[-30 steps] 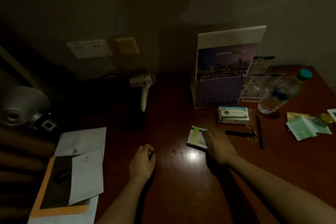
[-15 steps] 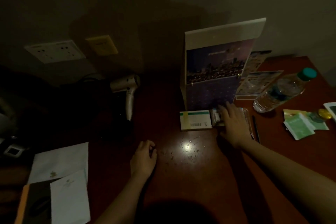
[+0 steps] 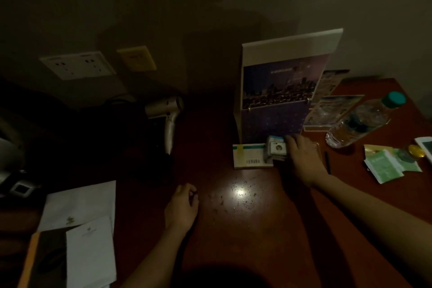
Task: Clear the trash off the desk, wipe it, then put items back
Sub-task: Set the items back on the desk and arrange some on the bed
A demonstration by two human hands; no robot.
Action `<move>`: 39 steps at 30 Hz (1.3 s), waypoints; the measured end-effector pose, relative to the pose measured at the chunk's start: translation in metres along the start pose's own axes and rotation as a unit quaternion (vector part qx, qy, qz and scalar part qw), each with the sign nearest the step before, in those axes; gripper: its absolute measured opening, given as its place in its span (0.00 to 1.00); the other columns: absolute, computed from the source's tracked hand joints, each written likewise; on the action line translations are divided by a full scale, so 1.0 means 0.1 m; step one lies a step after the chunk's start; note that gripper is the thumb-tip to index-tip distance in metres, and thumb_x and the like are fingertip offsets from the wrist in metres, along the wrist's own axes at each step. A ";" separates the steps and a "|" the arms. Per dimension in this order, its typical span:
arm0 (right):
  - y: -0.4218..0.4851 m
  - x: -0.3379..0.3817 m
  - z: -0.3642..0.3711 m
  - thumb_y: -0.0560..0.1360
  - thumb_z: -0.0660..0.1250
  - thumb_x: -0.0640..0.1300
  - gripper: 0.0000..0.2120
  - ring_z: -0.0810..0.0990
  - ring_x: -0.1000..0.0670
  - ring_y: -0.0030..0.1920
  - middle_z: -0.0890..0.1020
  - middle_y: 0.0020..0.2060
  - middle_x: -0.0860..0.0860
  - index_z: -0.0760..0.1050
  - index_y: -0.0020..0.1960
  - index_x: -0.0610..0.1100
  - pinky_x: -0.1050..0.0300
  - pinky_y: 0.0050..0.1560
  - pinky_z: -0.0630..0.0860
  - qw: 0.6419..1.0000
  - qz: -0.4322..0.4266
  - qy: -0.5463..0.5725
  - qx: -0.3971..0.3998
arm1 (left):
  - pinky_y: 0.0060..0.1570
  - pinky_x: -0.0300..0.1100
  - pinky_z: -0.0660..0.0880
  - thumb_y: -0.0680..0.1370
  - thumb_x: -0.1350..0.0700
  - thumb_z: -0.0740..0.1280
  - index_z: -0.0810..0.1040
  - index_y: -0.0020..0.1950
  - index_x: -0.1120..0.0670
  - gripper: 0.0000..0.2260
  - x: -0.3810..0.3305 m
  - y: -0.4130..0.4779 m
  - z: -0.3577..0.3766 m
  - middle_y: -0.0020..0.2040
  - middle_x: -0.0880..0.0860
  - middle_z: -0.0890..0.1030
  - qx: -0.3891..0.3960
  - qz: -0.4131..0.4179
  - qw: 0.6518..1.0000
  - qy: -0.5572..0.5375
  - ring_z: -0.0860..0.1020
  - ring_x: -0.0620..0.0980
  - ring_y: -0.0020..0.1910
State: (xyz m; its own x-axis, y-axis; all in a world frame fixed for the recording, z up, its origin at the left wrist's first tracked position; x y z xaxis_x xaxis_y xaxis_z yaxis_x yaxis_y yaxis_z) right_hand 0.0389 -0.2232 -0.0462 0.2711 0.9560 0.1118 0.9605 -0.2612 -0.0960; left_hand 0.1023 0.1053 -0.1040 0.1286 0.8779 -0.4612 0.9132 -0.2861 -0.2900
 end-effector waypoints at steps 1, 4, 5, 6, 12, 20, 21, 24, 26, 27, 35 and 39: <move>0.03 0.14 -0.02 0.64 0.77 0.43 0.36 0.73 0.36 0.57 0.73 0.60 0.36 0.67 0.68 0.34 0.44 0.58 0.72 1.000 -0.025 0.003 -0.002 | 0.36 0.35 0.70 0.80 0.53 0.62 0.74 0.55 0.48 0.05 0.00 -0.01 0.00 0.51 0.44 0.72 0.000 0.000 1.000 0.000 0.73 0.41 0.45; 0.16 0.51 -0.05 0.72 0.69 0.43 0.33 0.68 0.39 0.64 0.69 0.66 0.39 0.61 0.73 0.38 0.48 0.66 0.65 0.998 -0.061 0.031 0.006 | 0.36 0.35 0.69 0.80 0.53 0.62 0.73 0.55 0.48 0.05 -0.04 0.00 -0.02 0.51 0.43 0.72 0.002 0.006 1.000 -0.003 0.73 0.40 0.45; 0.20 0.60 -0.03 0.73 0.68 0.43 0.32 0.67 0.39 0.65 0.68 0.66 0.39 0.59 0.73 0.38 0.49 0.67 0.63 0.997 -0.063 0.037 0.014 | 0.36 0.35 0.70 0.80 0.53 0.62 0.73 0.55 0.48 0.05 -0.05 0.00 -0.03 0.51 0.43 0.72 0.002 0.011 1.000 -0.001 0.73 0.40 0.45; 0.23 0.68 0.01 0.74 0.67 0.43 0.33 0.66 0.39 0.66 0.67 0.67 0.40 0.58 0.74 0.39 0.49 0.68 0.62 0.997 -0.064 0.039 0.020 | 0.37 0.36 0.70 0.80 0.53 0.62 0.73 0.56 0.48 0.06 -0.06 0.00 -0.04 0.51 0.43 0.71 0.003 0.014 1.000 0.000 0.73 0.40 0.45; 0.28 0.80 0.21 0.76 0.64 0.48 0.35 0.55 0.43 0.74 0.59 0.73 0.44 0.51 0.77 0.42 0.49 0.76 0.48 0.998 -0.037 0.026 0.039 | 0.41 0.37 0.72 0.79 0.53 0.62 0.73 0.56 0.47 0.06 0.02 0.03 -0.14 0.52 0.43 0.72 -0.016 0.012 1.000 0.003 0.73 0.41 0.46; 0.11 0.70 0.09 0.61 0.78 0.52 0.38 0.71 0.36 0.65 0.73 0.63 0.37 0.68 0.65 0.38 0.38 0.66 0.67 0.998 -0.042 0.054 -0.016 | 0.44 0.39 0.75 0.79 0.53 0.63 0.73 0.56 0.48 0.06 -0.19 0.16 -0.16 0.53 0.44 0.72 -0.017 0.039 0.999 0.007 0.74 0.42 0.47; 0.07 0.68 0.06 0.62 0.77 0.52 0.38 0.70 0.36 0.66 0.72 0.65 0.37 0.68 0.66 0.37 0.38 0.67 0.67 0.997 -0.033 0.063 -0.021 | 0.44 0.40 0.75 0.79 0.53 0.63 0.73 0.56 0.48 0.06 -0.24 0.16 -0.17 0.53 0.45 0.72 -0.015 0.045 0.999 0.008 0.74 0.43 0.47; -0.07 0.66 -0.04 0.66 0.75 0.52 0.39 0.67 0.38 0.68 0.69 0.68 0.39 0.66 0.70 0.38 0.42 0.69 0.64 0.997 -0.018 0.075 -0.024 | 0.45 0.42 0.76 0.79 0.53 0.63 0.73 0.56 0.49 0.07 -0.40 0.11 -0.24 0.54 0.46 0.72 -0.016 0.066 0.998 0.009 0.74 0.44 0.48; -0.20 0.65 -0.10 0.69 0.73 0.53 0.38 0.65 0.41 0.69 0.67 0.70 0.41 0.62 0.72 0.40 0.47 0.70 0.62 0.997 -0.018 0.076 -0.018 | 0.44 0.42 0.76 0.79 0.52 0.63 0.73 0.57 0.49 0.07 -0.49 0.03 -0.27 0.53 0.46 0.72 -0.017 0.078 0.997 0.012 0.74 0.44 0.48; -0.27 0.63 -0.14 0.70 0.72 0.54 0.38 0.65 0.43 0.69 0.67 0.70 0.43 0.61 0.73 0.41 0.50 0.69 0.62 0.997 -0.014 0.078 -0.020 | 0.44 0.42 0.75 0.79 0.52 0.63 0.72 0.57 0.49 0.08 -0.52 -0.02 -0.29 0.53 0.46 0.71 -0.016 0.080 0.997 0.014 0.74 0.44 0.48; -1.11 0.50 -0.02 0.73 0.67 0.58 0.36 0.64 0.47 0.69 0.65 0.70 0.48 0.58 0.74 0.46 0.52 0.68 0.62 0.992 0.038 0.120 0.024 | 0.48 0.42 0.75 0.78 0.51 0.64 0.72 0.60 0.49 0.10 -0.65 -0.64 -0.33 0.57 0.45 0.72 -0.021 0.094 0.994 0.046 0.75 0.45 0.53; -1.59 0.45 -0.04 0.74 0.65 0.58 0.32 0.64 0.47 0.69 0.66 0.69 0.49 0.60 0.73 0.47 0.52 0.67 0.61 0.986 0.080 0.144 0.029 | 0.49 0.44 0.75 0.78 0.50 0.64 0.71 0.59 0.48 0.10 -0.76 -0.81 -0.16 0.57 0.46 0.72 0.016 0.138 0.986 0.087 0.75 0.47 0.53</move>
State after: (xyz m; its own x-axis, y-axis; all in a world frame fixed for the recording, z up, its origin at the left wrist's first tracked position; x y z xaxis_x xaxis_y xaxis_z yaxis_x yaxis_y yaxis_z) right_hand -0.1014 -0.1397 -0.0216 0.4337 0.8236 0.3655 0.9009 -0.3896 -0.1913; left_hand 0.0241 0.0678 -0.0321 0.4375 0.8169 -0.3759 0.8218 -0.5329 -0.2015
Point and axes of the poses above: each hand's wrist, its own y-axis towards the middle knuckle, its own z-axis out of the palm, x = y × z, the point moved 9 cm from there along y, towards the middle knuckle
